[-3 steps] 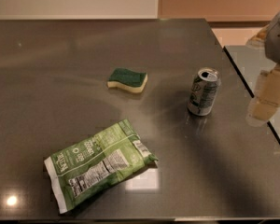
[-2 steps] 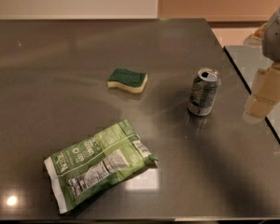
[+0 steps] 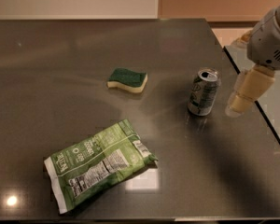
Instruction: Move 7up can near sponge
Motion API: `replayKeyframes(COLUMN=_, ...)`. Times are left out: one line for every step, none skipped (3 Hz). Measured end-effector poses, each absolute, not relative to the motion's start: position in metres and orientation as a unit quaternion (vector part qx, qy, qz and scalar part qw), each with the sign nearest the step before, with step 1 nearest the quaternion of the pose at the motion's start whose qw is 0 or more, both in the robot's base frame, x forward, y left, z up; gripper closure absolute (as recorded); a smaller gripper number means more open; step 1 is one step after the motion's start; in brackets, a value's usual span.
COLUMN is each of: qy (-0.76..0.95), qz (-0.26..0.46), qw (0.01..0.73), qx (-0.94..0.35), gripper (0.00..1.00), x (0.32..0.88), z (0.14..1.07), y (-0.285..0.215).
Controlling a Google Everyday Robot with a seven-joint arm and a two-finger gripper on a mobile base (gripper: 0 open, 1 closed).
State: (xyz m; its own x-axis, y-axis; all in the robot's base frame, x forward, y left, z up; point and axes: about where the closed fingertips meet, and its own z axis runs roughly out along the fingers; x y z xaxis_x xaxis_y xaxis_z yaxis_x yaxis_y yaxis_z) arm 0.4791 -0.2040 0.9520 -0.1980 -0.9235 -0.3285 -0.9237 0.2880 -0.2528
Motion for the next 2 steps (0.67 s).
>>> replayKeyframes(qy=0.778, qz=0.024, qw=0.221, qx=-0.587, gripper=0.00, x=0.495, z=0.937, y=-0.198)
replayKeyframes(qy=0.785, qz=0.057, qw=0.221, qx=-0.576, gripper=0.00, x=0.506, z=0.923, y=-0.190)
